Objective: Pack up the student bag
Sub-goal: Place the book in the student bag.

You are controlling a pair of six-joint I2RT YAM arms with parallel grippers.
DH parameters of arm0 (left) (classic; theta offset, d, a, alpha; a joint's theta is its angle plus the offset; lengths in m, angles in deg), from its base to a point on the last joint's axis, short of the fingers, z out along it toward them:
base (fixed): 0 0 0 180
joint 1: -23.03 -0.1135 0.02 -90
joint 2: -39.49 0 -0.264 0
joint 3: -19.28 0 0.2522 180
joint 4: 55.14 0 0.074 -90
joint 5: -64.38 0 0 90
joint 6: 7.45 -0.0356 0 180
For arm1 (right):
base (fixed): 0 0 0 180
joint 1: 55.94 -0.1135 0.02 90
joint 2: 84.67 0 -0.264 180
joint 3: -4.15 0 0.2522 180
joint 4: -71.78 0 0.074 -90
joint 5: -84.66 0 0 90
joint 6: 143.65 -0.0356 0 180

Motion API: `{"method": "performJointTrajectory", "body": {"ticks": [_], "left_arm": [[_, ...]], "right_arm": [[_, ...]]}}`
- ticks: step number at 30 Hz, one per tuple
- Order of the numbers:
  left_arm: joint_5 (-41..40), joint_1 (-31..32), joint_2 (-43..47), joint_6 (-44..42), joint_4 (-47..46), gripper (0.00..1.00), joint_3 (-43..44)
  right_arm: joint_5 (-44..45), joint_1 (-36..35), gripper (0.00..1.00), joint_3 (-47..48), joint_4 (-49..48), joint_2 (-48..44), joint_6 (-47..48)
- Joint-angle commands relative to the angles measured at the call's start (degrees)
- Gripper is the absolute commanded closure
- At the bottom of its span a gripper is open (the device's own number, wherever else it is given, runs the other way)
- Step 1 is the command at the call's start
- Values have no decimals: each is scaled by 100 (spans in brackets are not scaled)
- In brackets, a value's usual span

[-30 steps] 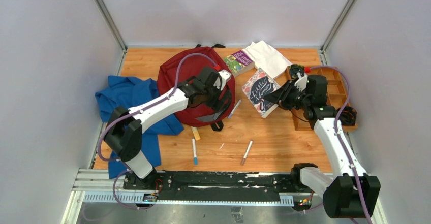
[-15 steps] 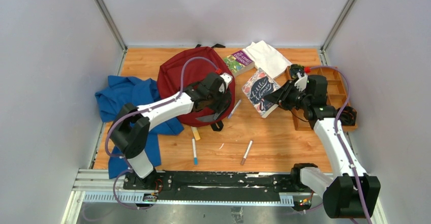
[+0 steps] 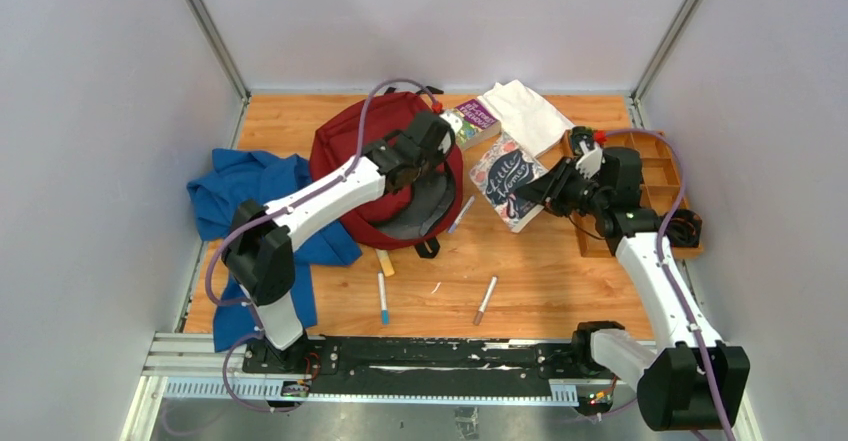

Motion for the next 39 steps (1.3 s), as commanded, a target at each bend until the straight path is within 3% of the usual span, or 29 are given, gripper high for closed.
{"method": "performJointTrajectory", "body": {"ticks": [1, 7, 14, 21, 30, 35, 39], "left_arm": [[-811, -93, 259, -526, 375, 100, 909], [-953, -384, 85, -774, 917, 100, 2276], [-404, -933, -24, -450, 989, 100, 2853], [-35, -1035, 21, -405, 960, 100, 2907], [387, -1035, 121, -252, 1021, 100, 2897], [635, -1043, 261, -171, 1016, 100, 2795], [706, -1035, 406, -173, 981, 100, 2731]], "right_arm": [[-592, -478, 100, 16, -722, 74, -352], [-426, -1658, 100, -146, -1622, 315, -1058], [164, -2638, 100, -264, -2801, 1088, -1752], [662, -2947, 100, 490, -3656, 2416, -1953], [1296, -3081, 100, 1483, -5551, 4431, -3027], [1657, -3230, 100, 2558, -5894, 5694, -3325], [2107, -3365, 100, 3408, -5613, 6428, -3328]]}}
